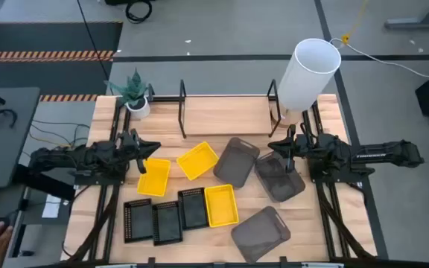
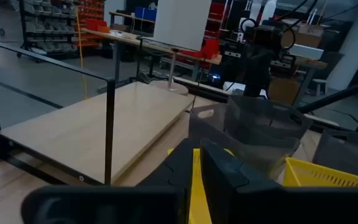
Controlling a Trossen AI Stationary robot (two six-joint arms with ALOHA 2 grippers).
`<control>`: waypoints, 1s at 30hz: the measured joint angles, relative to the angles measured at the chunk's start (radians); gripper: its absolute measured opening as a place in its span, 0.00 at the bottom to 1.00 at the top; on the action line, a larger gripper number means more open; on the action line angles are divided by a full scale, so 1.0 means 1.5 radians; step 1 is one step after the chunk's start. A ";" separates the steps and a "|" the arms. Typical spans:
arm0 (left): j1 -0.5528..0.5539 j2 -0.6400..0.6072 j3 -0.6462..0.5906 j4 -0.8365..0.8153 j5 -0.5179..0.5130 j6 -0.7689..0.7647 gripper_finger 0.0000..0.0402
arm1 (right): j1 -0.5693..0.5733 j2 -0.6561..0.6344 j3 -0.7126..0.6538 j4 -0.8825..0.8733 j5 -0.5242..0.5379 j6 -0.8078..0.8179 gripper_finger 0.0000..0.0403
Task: Stack baskets on shelf by color
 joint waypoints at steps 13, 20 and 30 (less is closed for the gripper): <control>0.000 0.000 0.000 0.000 0.000 0.000 0.08 | 0.000 0.000 0.000 0.000 0.000 0.000 0.07; 0.000 0.000 0.000 0.000 0.000 0.000 0.10 | 0.000 0.000 0.000 0.000 0.000 0.000 0.07; 0.000 0.000 0.000 0.000 0.000 0.000 0.08 | 0.000 0.000 0.000 0.000 0.000 0.000 0.07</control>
